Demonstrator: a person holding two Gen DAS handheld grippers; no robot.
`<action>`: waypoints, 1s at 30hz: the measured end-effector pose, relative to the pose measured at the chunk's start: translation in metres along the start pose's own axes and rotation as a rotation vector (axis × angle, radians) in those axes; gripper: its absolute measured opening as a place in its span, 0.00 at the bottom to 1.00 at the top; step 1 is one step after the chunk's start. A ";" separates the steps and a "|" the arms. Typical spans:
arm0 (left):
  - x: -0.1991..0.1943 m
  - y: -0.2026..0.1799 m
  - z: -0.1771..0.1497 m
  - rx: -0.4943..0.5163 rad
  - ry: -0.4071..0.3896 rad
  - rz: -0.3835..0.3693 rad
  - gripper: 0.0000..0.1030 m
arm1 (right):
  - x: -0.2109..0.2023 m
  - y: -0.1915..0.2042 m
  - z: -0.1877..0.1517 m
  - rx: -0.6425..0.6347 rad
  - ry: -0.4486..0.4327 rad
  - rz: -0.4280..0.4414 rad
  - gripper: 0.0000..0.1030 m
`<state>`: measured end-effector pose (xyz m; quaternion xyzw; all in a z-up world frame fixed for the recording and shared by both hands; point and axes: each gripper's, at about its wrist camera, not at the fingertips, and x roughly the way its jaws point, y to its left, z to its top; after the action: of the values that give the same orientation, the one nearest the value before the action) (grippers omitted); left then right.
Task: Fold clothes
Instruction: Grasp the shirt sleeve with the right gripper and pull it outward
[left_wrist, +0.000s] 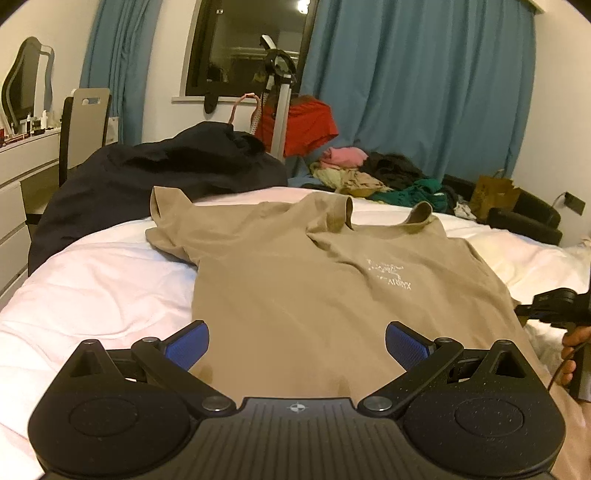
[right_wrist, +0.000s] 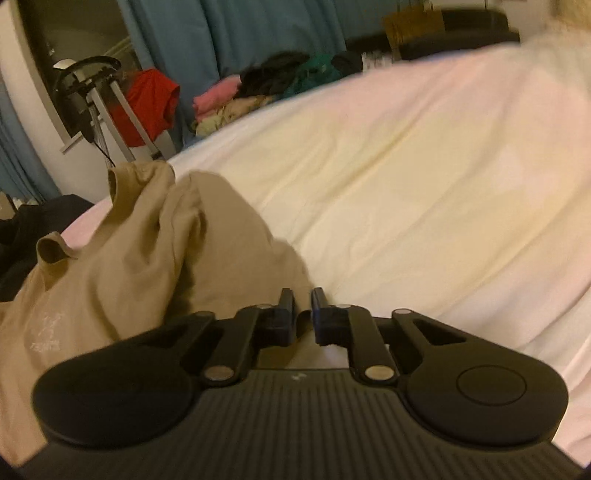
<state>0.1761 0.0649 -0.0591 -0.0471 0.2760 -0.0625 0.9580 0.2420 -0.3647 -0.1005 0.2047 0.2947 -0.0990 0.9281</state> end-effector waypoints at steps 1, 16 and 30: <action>0.002 0.001 0.001 -0.002 0.000 -0.010 1.00 | -0.005 0.003 0.004 -0.014 -0.023 -0.016 0.06; 0.051 -0.019 -0.020 0.179 -0.018 -0.081 1.00 | -0.004 -0.013 0.082 0.068 -0.103 -0.056 0.06; 0.047 -0.004 -0.017 0.088 -0.048 -0.094 1.00 | 0.005 -0.016 -0.006 0.174 0.051 -0.012 0.58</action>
<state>0.2056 0.0528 -0.0976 -0.0194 0.2473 -0.1182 0.9615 0.2386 -0.3773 -0.1131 0.2849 0.3097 -0.1248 0.8985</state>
